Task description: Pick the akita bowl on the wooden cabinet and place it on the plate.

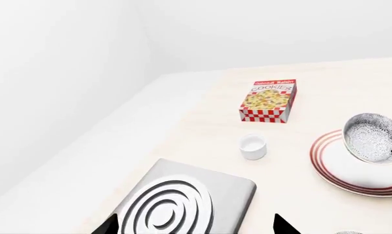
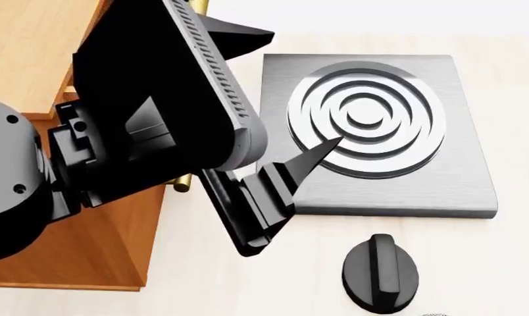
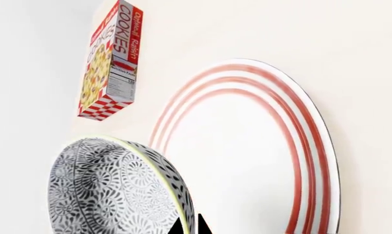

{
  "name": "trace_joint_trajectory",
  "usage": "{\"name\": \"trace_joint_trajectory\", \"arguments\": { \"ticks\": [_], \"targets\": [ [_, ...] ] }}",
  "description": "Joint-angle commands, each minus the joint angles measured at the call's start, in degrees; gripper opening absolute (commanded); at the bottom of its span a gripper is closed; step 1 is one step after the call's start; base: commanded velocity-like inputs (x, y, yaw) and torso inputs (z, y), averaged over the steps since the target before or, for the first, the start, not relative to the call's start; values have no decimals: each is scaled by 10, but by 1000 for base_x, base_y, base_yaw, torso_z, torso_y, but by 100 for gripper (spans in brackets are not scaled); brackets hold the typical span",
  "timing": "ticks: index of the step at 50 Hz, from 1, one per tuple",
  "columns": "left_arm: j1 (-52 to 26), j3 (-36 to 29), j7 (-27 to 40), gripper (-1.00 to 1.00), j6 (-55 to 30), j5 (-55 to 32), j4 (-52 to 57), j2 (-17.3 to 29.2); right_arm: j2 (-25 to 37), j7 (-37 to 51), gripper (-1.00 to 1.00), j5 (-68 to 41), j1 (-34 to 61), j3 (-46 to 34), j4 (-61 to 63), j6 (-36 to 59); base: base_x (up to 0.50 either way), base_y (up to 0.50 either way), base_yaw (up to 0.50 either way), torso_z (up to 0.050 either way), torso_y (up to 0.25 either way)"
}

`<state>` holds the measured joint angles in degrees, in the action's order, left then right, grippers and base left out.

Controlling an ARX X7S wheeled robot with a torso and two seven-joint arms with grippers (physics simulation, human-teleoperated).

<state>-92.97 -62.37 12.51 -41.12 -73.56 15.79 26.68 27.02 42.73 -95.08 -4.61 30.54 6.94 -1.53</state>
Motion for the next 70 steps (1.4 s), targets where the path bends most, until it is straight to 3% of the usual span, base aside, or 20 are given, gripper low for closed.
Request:
{"name": "trace_joint_trajectory", "arguments": {
  "ticks": [1, 66, 67, 70],
  "targets": [
    [2, 0, 1, 100, 1, 0, 1, 0, 2, -12, -100, 13, 11, -6, -29, 2, 0, 0, 0, 0, 0],
    [13, -3, -3, 100, 7, 8, 1, 4, 18, -21, -100, 48, 39, -36, -74, 9, 0, 0, 0, 0, 0],
    [14, -3, -3, 100, 7, 7, 0, 4, 17, -22, 100, 47, 39, -35, -73, 8, 0, 0, 0, 0, 0],
    [14, -4, -3, 100, 7, 9, 0, 5, 16, -24, 100, 51, 36, -36, -74, 7, 0, 0, 0, 0, 0]
  ]
}}
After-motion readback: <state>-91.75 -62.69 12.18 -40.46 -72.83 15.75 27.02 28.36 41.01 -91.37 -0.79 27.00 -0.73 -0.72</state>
